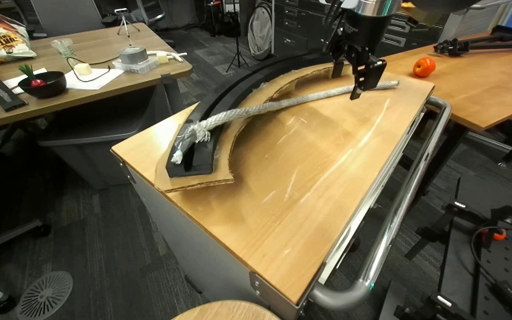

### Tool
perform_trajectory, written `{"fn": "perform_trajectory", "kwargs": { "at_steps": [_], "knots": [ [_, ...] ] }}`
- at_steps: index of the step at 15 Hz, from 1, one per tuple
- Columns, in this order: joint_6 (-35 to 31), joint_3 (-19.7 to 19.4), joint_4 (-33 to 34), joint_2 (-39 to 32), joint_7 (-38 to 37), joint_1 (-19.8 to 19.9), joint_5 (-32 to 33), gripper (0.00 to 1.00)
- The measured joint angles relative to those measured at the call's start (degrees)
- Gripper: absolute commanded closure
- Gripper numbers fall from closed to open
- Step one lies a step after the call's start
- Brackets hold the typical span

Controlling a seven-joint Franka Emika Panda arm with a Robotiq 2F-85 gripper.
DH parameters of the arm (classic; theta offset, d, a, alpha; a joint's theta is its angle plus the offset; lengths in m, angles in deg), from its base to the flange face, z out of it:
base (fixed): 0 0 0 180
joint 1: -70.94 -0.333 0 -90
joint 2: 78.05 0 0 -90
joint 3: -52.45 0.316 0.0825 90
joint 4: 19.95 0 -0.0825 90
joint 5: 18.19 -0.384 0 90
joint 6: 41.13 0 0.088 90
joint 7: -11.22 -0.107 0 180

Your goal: Place the white rope on the curved black board

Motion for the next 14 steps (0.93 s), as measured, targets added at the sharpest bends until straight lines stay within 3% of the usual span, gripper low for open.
{"fn": "perform_trajectory", "kwargs": {
  "at_steps": [1,3,4,5,8,14],
  "knots": [
    [-0.09,-0.17,-0.02,-0.83,0.78,0.62,-0.01,0.57],
    [-0.89,-0.54,-0.09,-2.19,2.5,1.96,-0.22,0.63],
    [-1.35,-0.71,-0.12,-2.72,3.34,2.63,-0.54,0.77],
    [-1.98,-0.83,-0.18,-3.17,4.3,3.29,-1.01,0.85],
    [-3.57,-1.0,-0.35,-3.99,6.58,5.04,-2.69,0.9],
    [-4.46,-1.0,-0.16,-4.47,11.68,6.52,-9.0,0.84]
  ]
}}
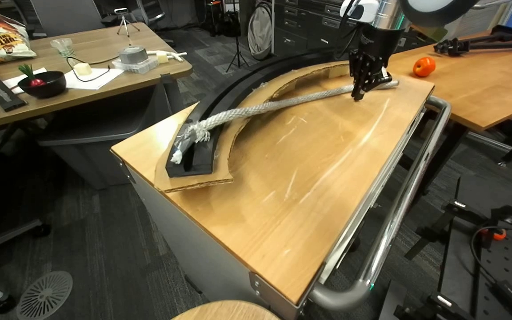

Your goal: Place the white rope on the curved black board

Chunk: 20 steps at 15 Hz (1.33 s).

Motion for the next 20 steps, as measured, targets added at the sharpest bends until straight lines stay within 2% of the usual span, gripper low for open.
{"fn": "perform_trajectory", "kwargs": {
  "at_steps": [7,20],
  "knots": [
    [0.85,0.05,3.87,-2.6,1.9,0.2,-5.07,0.86],
    [10.13,1.03,12.72,-8.04,1.89,0.2,-5.34,0.89]
  ]
}}
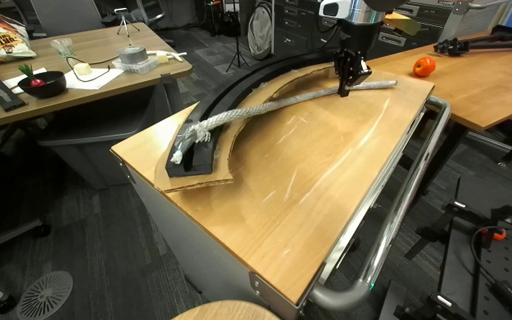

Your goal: Place the white rope on the curved black board

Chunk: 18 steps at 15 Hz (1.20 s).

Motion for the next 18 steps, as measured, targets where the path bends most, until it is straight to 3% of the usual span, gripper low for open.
{"fn": "perform_trajectory", "kwargs": {
  "at_steps": [9,12,13,14,16,18],
  "knots": [
    [1.39,0.7,0.2,0.11,-0.03,0.0,-0.45,0.93],
    [1.86,3.14,-2.16,2.43,0.97,-0.08,-4.53,0.94],
    [2.42,3.85,-3.56,4.19,1.02,-0.25,-5.85,0.88],
    [2.38,4.18,-5.35,6.47,1.05,-0.59,-6.07,0.65],
    [-1.79,4.05,-9.62,11.47,-0.91,-1.44,-4.85,0.62],
    [-6.8,3.41,-13.07,15.17,-6.32,-1.86,-0.08,0.49]
  ]
}}
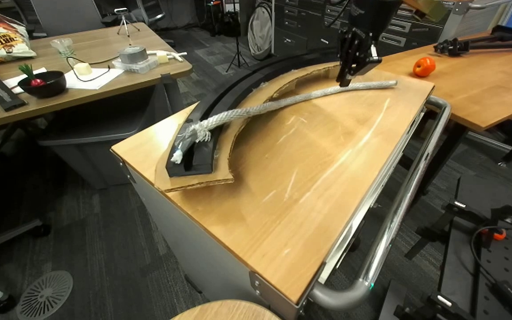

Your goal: Place the white rope on the curved black board

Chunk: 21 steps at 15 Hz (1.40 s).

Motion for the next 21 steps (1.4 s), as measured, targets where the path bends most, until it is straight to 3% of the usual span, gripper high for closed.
{"fn": "perform_trajectory", "kwargs": {
  "at_steps": [3,6,8,9,12,17,21],
  "knots": [
    [-5.35,-1.67,-2.02,0.89,-12.89,0.19,10.34,0.24],
    [-5.37,-3.78,-1.35,-1.46,-26.2,0.89,22.48,0.02],
    [-5.37,-4.28,-0.44,-3.74,-32.05,0.88,27.47,0.0],
    [-5.32,-4.28,0.09,-4.83,-33.56,0.76,28.68,0.23],
    [-5.21,-4.27,1.91,-7.66,-35.08,0.33,29.42,0.32],
    [-5.2,-4.36,4.58,-10.75,-35.28,0.23,30.03,0.73],
    [-5.07,-4.64,7.17,-13.05,-35.29,0.24,30.03,0.85]
  ]
}}
